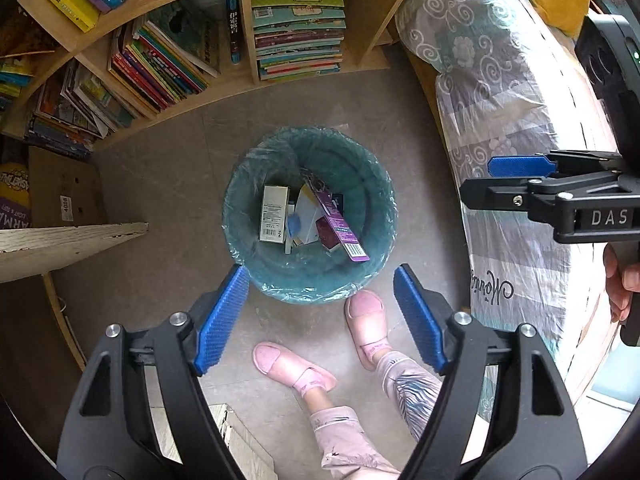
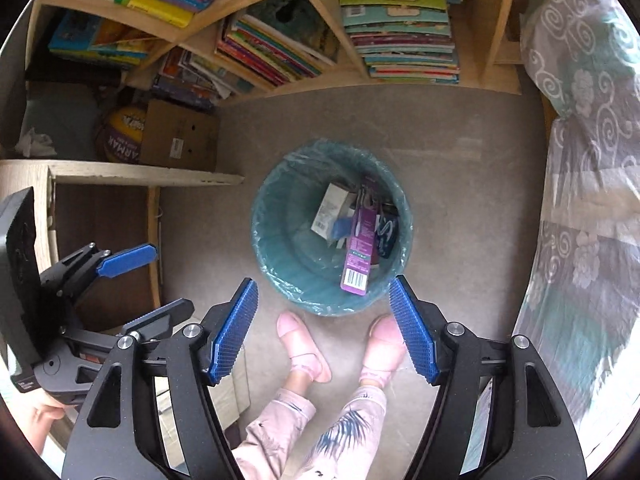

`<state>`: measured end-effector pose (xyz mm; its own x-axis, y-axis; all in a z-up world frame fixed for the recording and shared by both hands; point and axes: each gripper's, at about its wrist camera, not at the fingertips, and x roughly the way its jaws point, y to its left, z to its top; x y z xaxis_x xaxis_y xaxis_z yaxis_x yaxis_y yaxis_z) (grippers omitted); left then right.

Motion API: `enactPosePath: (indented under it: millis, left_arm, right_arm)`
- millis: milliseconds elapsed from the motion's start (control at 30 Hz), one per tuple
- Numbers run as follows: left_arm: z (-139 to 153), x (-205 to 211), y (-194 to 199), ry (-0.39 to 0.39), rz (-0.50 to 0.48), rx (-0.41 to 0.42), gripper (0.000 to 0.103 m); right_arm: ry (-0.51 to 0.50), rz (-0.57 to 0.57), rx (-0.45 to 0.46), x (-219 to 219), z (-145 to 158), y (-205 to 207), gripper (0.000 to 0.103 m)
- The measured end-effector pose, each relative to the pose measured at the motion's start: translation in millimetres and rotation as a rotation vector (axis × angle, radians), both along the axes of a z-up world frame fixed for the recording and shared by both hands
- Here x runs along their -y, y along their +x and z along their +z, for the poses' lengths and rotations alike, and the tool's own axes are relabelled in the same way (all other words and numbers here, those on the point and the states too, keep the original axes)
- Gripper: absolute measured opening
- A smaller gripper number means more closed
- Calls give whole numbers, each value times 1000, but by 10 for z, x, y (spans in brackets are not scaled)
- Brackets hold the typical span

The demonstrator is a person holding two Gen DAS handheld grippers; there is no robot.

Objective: Collect trash
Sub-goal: 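Swing both open tools back toward the desk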

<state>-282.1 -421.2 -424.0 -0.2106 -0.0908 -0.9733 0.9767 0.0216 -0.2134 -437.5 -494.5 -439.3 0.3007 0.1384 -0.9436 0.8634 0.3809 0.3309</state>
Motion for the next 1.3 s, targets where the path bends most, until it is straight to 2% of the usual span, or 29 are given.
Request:
enactPosePath:
  millis: [233, 433, 700, 933, 1100, 1300]
  left_arm:
    - [115, -45, -37, -30, -7, 31, 83]
    - [449, -109, -93, -79, -7, 69, 96]
    - [1110, -230, -175, -153, 3, 106, 96]
    - [1757, -445, -200, -209, 48, 140, 96]
    - [2145, -581, -207, -245, 75, 185, 96]
    - [2557, -726, -192, -283, 113, 171, 96]
  right_arm:
    - [-36, -13, -3, -32, 132, -88, 77]
    - [-105, -14, -42, -80, 382, -161, 89]
    - [-165, -25, -39, -162, 897, -297, 89]
    - [-216, 27, -22, -276, 1509, -343, 90]
    - [-267, 92, -42, -349, 1883, -310, 91]
    - [-338, 96, -14, -385, 2339, -332, 95]
